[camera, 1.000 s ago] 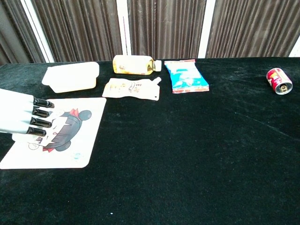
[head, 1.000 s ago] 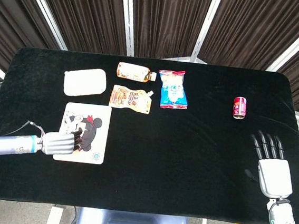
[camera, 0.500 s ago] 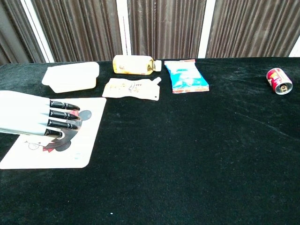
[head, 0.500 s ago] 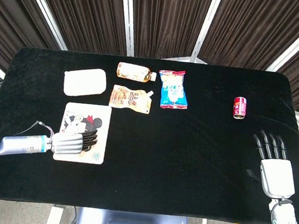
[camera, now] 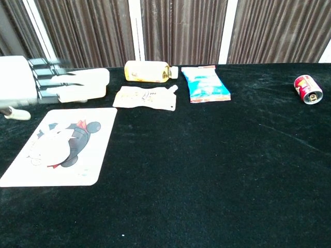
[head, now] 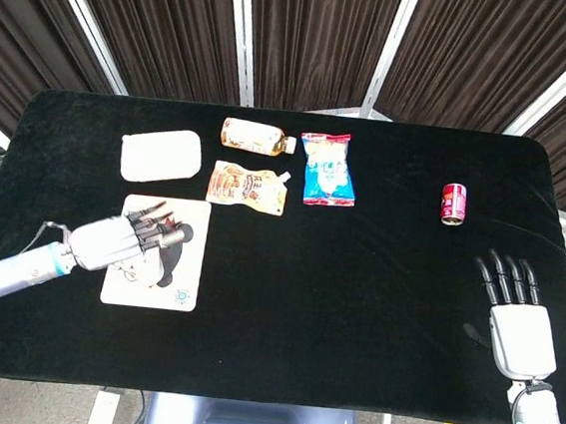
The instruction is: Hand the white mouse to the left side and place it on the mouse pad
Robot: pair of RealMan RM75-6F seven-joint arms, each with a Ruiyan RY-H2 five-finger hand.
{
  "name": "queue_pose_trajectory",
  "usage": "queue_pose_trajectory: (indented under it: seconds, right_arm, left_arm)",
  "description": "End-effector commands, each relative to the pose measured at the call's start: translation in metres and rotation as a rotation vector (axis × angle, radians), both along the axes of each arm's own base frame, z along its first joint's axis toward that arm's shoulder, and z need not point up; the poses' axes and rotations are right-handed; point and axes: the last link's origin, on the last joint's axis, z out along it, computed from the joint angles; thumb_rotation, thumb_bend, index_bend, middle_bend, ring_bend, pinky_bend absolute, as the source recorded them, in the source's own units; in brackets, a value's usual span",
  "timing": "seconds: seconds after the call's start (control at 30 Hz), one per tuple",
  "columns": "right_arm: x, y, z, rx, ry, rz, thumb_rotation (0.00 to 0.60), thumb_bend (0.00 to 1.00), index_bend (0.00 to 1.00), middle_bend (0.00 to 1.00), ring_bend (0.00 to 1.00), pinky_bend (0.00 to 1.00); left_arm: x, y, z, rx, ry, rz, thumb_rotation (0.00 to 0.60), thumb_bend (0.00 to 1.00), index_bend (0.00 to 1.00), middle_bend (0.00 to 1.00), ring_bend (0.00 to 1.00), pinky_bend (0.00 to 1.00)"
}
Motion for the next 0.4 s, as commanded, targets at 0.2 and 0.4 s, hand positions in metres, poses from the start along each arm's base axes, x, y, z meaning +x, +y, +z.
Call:
queue_pose_trajectory:
  seconds: [0.2, 0.4]
  right_arm:
    - [0.003, 0.003, 0.005, -0.002, -0.017, 0.014, 0.600, 0.00, 0.00, 0.00, 0.00, 0.00]
    - [0.005, 0.003, 0.005, 0.009, -0.027, 0.022, 0.600, 0.00, 0.00, 0.00, 0.00, 0.00]
  left_arm:
    - [-0.015, -0.084, 0.069, 0.336, -0.729, 0.731, 0.600, 0.03, 0.00, 0.00, 0.00, 0.00]
    - [-0.029, -0.136, 0.089, 0.416, -0.815, 1.002, 0.600, 0.03, 0.00, 0.00, 0.00, 0.00]
